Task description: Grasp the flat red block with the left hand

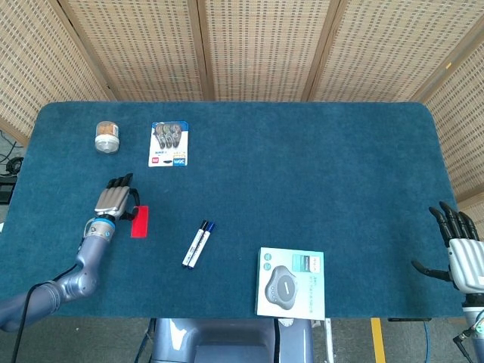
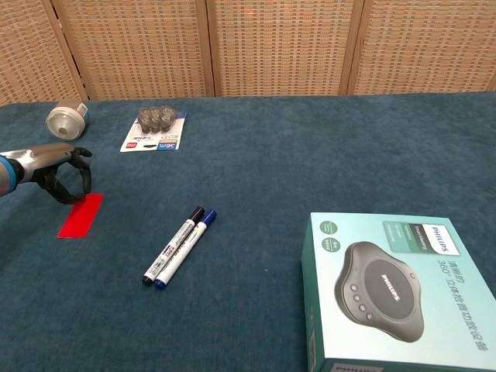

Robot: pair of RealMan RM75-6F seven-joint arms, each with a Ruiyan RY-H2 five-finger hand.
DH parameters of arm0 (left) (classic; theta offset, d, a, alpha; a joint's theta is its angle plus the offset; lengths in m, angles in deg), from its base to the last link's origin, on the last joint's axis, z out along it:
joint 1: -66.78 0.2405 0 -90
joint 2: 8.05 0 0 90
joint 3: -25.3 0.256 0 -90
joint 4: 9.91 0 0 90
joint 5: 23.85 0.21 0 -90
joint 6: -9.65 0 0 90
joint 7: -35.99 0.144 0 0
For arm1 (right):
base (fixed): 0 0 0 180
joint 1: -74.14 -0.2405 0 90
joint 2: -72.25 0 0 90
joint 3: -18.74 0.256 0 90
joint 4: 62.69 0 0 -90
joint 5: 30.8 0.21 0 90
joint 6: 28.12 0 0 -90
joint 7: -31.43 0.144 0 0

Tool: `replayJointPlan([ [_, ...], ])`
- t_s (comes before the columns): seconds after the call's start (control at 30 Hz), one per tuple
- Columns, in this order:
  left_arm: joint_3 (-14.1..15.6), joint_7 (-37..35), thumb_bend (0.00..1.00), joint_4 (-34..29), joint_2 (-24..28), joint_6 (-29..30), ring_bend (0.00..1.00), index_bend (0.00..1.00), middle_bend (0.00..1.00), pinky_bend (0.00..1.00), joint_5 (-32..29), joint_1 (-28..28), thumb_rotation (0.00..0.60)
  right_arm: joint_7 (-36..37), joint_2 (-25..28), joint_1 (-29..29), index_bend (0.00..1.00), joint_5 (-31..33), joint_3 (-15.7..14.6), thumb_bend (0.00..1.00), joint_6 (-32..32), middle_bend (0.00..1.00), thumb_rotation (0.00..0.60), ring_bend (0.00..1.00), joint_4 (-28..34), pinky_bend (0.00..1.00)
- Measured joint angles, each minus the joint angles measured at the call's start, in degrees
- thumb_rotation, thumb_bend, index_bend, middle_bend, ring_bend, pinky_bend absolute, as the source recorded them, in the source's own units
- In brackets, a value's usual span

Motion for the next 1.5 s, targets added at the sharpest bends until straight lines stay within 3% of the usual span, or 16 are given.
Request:
replayJointPlan([
  [0.53,-0.3,0.7,0.44,0.8,-0.8,-0.3,0.00,0.61,0.00,0.00,0.2,-0.3,0.600,0.8,0.2,0.1,0.05,0.1,0.1,0.03,-0.1,0.00,0.600,0.00,-0.1,0.00],
  [1.07,-0.2,1.6,0.52,-0.8,0.0,0.8,0.00,0.71,0.00,0.00,1.2,0.0,0.600,1.3,0.3,0.0,0.05,0.1,0.1,0.03,0.0,0.00,0.600,0.00,-0.2,0.00],
  [1.27,1.4,-2.7,0.52,-10.7,5.6,5.4,0.00,0.72,0.00,0.00,10.9,3.3,0.600,1.3,0.2,-0.1,0.05,0.3,0.1,0.03,0.2,0.00,0.600,0.00,-0.3,0.00],
  [1.5,8.4,-10.1,0.51,-24.6,17.4,16.1,0.00,0.73,0.00,0.00,31.8,10.9,0.600,0.7,0.2,0.0,0.05,-0.1,0.0,0.03,-0.1,0.00,0.600,0.00,0.0,0.00],
])
